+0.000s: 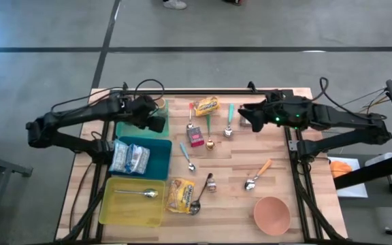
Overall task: Pick & Place Food Item
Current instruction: Put the right brown seasoning bottle into the light blue bin
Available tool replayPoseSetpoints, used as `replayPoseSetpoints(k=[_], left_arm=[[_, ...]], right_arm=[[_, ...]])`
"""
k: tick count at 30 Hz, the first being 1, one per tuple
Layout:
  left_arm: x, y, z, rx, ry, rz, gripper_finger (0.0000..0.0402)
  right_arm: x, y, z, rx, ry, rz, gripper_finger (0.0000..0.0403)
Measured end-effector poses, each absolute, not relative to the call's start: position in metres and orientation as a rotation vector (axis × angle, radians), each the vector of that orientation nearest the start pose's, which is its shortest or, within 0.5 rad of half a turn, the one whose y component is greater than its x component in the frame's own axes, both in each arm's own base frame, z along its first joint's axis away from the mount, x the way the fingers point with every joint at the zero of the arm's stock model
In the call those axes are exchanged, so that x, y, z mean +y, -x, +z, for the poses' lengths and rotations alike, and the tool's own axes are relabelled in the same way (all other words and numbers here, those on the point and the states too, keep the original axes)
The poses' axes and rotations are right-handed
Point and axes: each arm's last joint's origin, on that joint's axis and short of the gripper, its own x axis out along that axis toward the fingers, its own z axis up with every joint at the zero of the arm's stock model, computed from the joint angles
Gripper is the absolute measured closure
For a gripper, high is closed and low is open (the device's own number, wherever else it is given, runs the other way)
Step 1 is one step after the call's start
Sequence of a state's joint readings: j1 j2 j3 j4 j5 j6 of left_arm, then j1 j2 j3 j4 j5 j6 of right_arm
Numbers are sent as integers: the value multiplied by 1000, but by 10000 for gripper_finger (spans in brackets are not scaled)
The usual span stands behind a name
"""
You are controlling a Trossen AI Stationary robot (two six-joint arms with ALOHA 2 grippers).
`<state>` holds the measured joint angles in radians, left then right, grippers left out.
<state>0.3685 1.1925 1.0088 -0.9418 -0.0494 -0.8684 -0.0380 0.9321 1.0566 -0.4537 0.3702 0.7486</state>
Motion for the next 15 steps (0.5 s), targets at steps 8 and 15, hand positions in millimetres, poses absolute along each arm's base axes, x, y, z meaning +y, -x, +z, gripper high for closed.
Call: replayPoseSetpoints(k=[8,15], left_arm=[[101,-207,261,922,995,918,268],[120,-221,240,945,1010,960,268]], right_arm=[[-17,-180,366,177,-658,-508,145],[-17,-175,367,164,-662,-501,145]])
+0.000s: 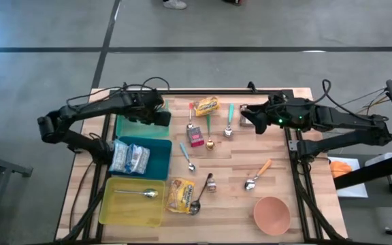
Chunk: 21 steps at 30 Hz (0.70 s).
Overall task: Pick & Place Food Item
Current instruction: Put the right brown seasoning bottle into the light blue bin
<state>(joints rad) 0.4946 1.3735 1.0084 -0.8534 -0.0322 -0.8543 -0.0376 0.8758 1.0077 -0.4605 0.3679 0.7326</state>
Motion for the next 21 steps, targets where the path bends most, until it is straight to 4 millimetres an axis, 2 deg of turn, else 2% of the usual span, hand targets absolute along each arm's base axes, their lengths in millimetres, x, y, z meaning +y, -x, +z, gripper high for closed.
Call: replayPoseSetpoints(k=[5,11,21], left_arm=[[133,-224,230,985,993,934,268],[150,-208,214,973,1058,949,268],[149,-194,182,875,1165,880,268]], right_arm=[[-17,-166,373,127,-686,-489,145],[-16,-155,379,80,-702,-470,145],[-14,-150,383,56,-702,-447,145]])
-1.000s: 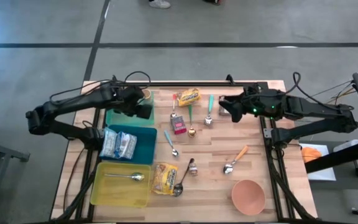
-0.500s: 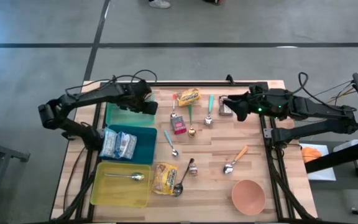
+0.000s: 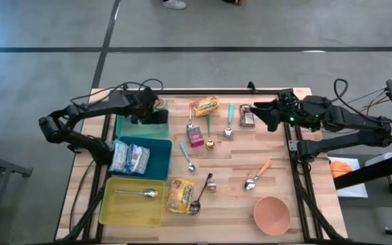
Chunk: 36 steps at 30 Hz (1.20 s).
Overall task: Pick & Place Food Item
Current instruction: Put the right brown seasoning bottle into the light blue bin
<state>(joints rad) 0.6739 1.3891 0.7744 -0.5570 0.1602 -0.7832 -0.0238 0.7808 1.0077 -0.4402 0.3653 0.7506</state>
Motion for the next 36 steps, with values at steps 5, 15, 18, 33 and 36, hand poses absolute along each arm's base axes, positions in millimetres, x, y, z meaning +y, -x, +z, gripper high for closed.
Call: replayPoseSetpoints(k=[5,15,18,33,36], left_arm=[[146,-191,168,830,1209,865,268],[146,-191,163,776,1241,843,268],[146,-191,163,779,1244,845,268],[144,-190,161,791,1289,850,218],[144,-189,160,802,1298,847,183]], right_arm=[[-14,-152,382,59,-698,-448,145],[-14,-152,382,59,-699,-449,145],[-14,-152,382,59,-698,-449,145],[-14,-152,382,60,-697,-449,145],[-14,-152,382,62,-691,-448,145]])
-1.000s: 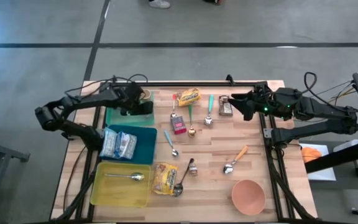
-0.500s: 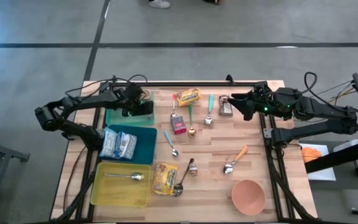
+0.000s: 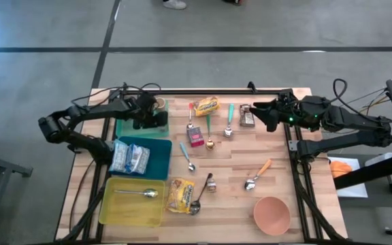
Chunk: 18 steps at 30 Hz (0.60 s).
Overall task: Pick & Place Food Item
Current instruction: Put the right brown seasoning bottle into the light blue bin, then put the orange seasoning bag into the light blue bin
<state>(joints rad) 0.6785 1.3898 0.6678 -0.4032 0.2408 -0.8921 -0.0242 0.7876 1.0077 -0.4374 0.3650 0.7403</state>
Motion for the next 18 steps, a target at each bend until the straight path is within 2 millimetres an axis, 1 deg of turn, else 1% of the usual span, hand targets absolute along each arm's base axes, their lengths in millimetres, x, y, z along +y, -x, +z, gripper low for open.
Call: replayPoseSetpoints(k=[4,7,12,18], left_arm=[[142,-188,158,824,1304,856,147],[142,-186,158,834,1310,863,134],[142,-186,160,818,1329,872,131],[140,-183,172,762,1313,853,131]], right_arm=[[-14,-152,382,62,-690,-448,145],[-14,-152,382,64,-691,-444,145],[-14,-152,382,65,-690,-442,145],[-14,-152,382,66,-685,-442,145]])
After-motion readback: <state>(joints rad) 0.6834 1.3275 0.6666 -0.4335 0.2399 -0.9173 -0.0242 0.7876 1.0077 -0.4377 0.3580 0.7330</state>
